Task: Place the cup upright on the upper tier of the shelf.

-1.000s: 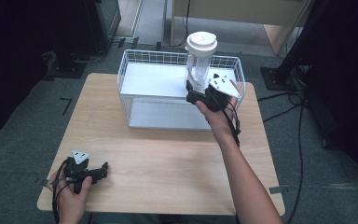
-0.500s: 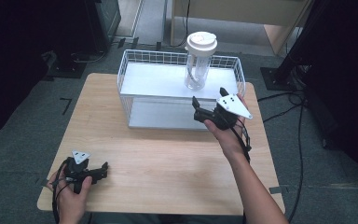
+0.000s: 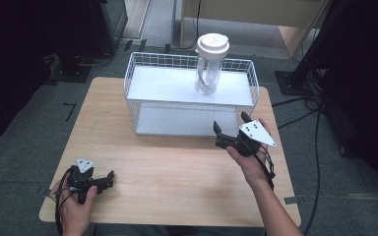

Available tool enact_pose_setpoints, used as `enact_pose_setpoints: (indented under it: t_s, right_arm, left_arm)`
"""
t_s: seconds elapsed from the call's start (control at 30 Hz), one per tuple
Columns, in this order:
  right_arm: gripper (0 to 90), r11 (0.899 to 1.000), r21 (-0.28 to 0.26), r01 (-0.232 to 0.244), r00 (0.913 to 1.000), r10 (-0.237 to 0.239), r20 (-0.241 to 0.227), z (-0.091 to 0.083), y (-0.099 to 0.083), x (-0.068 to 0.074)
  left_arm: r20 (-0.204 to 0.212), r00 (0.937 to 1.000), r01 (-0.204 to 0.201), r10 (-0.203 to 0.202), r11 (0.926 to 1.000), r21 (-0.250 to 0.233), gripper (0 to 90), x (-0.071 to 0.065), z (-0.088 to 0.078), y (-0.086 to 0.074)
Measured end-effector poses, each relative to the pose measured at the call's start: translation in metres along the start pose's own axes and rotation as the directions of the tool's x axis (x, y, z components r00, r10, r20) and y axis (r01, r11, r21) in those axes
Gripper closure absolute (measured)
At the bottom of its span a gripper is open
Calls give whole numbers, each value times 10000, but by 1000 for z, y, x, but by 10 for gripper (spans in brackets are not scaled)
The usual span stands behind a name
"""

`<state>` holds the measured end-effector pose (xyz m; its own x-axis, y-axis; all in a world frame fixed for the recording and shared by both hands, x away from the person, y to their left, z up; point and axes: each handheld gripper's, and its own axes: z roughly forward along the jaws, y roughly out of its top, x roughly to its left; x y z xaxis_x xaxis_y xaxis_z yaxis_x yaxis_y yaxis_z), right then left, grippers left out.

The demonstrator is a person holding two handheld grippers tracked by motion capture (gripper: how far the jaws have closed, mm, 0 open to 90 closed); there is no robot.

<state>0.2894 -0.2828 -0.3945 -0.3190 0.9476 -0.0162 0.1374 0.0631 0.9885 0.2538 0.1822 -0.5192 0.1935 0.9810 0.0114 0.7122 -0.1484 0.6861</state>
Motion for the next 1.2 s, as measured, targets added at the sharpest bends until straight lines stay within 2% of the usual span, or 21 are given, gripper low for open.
enact_pose_setpoints:
  t_s: [0.13, 0.33, 0.57, 0.67, 0.8, 1.2]
  right_arm:
    - [44, 9993, 333, -172, 9996, 165, 214, -6, -18, -9]
    - [45, 9971, 628, -422, 9980, 392, 496, -15, -37, -22]
    - [46, 9923, 1136, -498, 9962, 412, 764, -26, -60, -34]
    - [47, 9866, 1402, -840, 9939, 728, 833, -33, -73, -40]
    - [49, 9814, 1681, -929, 9921, 768, 996, -39, -87, -46]
    - [50, 9569, 2787, -813, 9909, 475, 1260, -64, -120, -57]
  left_arm:
    - [3, 10000, -6, 6, 10000, 13, 0, 0, 0, 0]
    - [2, 10000, -25, 25, 10000, 26, 0, 0, 0, 0]
    - [3, 10000, -22, 22, 10000, 27, 0, 0, 0, 0]
    - [4, 10000, -20, 20, 10000, 29, 0, 0, 0, 0]
    - [4, 10000, -11, 11, 10000, 22, 0, 0, 0, 0]
    - [5, 10000, -10, 10, 10000, 18, 0, 0, 0, 0]
